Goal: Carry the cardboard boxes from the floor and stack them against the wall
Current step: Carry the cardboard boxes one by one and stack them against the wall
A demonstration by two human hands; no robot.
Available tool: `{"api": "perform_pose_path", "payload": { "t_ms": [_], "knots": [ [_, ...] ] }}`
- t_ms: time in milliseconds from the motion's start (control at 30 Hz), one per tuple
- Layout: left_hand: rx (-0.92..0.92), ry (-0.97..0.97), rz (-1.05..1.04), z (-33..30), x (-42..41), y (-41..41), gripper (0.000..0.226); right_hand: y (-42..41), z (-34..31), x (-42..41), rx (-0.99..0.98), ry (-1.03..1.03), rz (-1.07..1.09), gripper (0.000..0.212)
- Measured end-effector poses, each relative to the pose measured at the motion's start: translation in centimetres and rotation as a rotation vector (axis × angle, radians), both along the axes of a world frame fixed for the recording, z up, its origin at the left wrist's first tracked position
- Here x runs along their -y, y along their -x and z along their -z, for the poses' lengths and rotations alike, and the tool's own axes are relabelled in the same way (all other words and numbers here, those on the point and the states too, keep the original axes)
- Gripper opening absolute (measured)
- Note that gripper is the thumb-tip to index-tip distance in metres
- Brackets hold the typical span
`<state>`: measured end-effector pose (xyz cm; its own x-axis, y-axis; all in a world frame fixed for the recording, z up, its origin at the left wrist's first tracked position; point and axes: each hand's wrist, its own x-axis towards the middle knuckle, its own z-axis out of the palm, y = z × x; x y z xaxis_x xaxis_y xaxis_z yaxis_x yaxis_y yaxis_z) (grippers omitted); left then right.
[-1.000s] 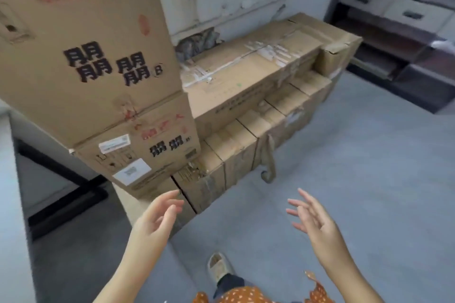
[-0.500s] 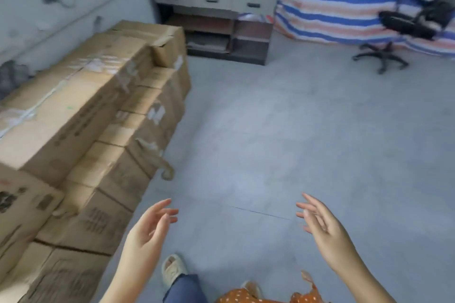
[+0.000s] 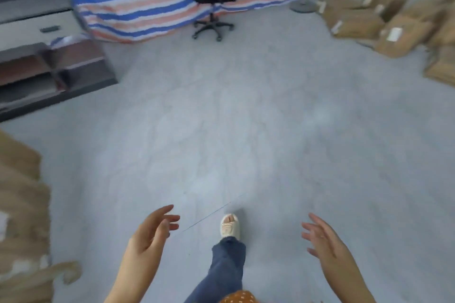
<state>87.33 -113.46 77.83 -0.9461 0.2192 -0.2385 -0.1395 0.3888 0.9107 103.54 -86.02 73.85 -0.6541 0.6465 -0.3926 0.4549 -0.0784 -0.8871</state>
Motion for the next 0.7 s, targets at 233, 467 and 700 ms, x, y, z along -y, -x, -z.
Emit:
{"api": "perform_pose_path", "payload": {
  "t_ms": [233, 467, 700],
  "knots": [
    [-0.014, -0.060, 0.277, -0.3, -13.7, 9.4, 0.028, 3.4, -0.2, -8.2, 0.029, -0.090, 0.230, 0.029],
    [-0.024, -0.137, 0.532, -1.5, -28.4, 17.6, 0.027, 7.6, -2.9, -17.1, 0.024, -0.204, 0.371, 0.032],
    [0.013, -0.133, 0.769, -1.3, -40.9, 21.1, 0.029, 7.1, -2.9, -22.7, 0.035, -0.161, 0.676, 0.030]
  ]
}}
